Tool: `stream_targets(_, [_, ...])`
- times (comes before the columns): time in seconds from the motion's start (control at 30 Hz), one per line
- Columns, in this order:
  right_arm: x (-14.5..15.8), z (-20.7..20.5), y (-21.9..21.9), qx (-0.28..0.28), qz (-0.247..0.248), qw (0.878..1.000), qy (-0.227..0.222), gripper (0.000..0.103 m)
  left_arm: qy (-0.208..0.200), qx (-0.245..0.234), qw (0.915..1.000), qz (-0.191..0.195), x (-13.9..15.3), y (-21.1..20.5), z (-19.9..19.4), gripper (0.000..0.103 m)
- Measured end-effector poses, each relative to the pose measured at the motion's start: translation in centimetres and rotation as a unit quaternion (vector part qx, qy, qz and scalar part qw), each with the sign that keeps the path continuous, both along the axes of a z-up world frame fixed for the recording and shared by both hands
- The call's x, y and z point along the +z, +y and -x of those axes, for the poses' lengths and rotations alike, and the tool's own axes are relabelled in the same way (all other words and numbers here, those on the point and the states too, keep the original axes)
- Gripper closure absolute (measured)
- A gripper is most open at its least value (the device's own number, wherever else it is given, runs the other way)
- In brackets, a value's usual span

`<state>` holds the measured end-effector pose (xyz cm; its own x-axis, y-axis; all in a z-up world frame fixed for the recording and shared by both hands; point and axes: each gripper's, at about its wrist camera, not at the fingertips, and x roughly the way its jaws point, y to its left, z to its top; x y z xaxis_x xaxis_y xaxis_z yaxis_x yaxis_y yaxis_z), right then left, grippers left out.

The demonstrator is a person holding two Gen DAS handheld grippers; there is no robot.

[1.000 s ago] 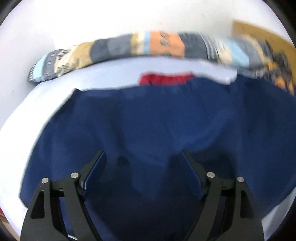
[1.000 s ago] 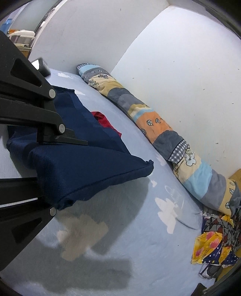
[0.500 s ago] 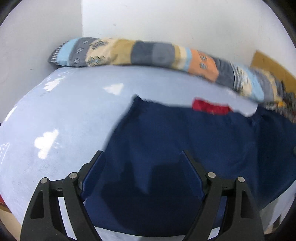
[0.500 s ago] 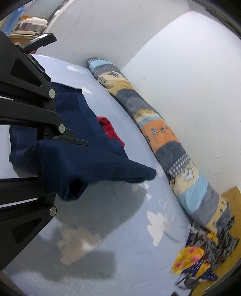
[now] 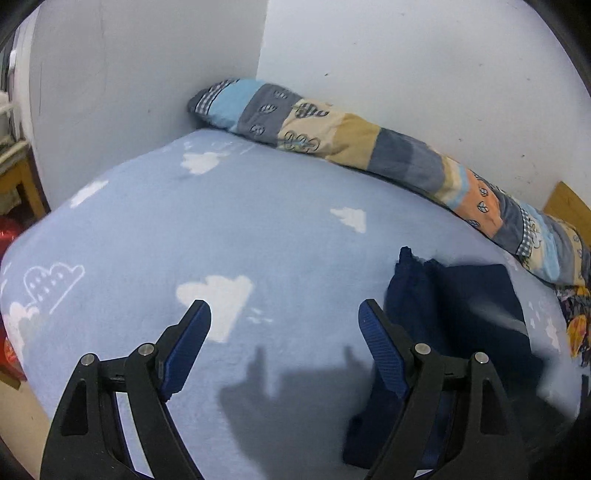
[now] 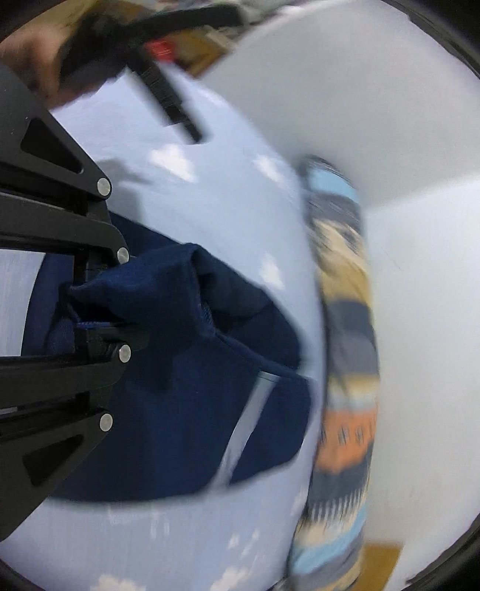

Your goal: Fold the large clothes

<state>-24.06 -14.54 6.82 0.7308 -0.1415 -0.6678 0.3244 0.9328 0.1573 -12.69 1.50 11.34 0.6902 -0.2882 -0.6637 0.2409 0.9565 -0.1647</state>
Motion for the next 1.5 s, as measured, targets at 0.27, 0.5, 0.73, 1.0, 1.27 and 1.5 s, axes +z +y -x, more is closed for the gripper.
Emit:
stream_targets(0.27, [-3.8, -1.7, 2.7, 0.013, 0.037, 0.999, 0.034, 0.092, 0.020, -0.013, 0.9997, 0.010, -0.4, 1.1, -0.8, 0.020])
stream_targets(0.5, [-3.9, -1.9, 6.2, 0.064, 0.073, 0.995, 0.025, 0.092, 0.015, -0.007, 0.9996, 0.020, -0.1, 1.4, -0.8, 0.020])
stream_targets(0.73, [-7.5, -2.3, 6.8, 0.087, 0.082, 0.990, 0.077, 0.069, 0.033, -0.016, 0.9992, 0.015, -0.7, 1.6, -1.1, 0.020])
stream_targets(1.0, [-0.7, 4.7, 4.6, 0.130, -0.017, 0.991, -0.005, 0.062, 0.016, -0.080, 0.9962, 0.032, 0.2, -1.1, 0.6, 0.020])
stream_targets(1.27, [0.1, 12.3, -9.3, -0.076, -0.051, 0.996, -0.023, 0.081, 0.014, -0.204, 0.9788, 0.015, -0.1, -6.9, 4.2, 0.020])
stream_targets(1.5, [-3.1, 11.9, -7.9, -0.043, -0.071, 0.996, -0.014, 0.085, 0.044, -0.235, 0.9706, -0.028, -2.6, -11.2, 5.6, 0.020])
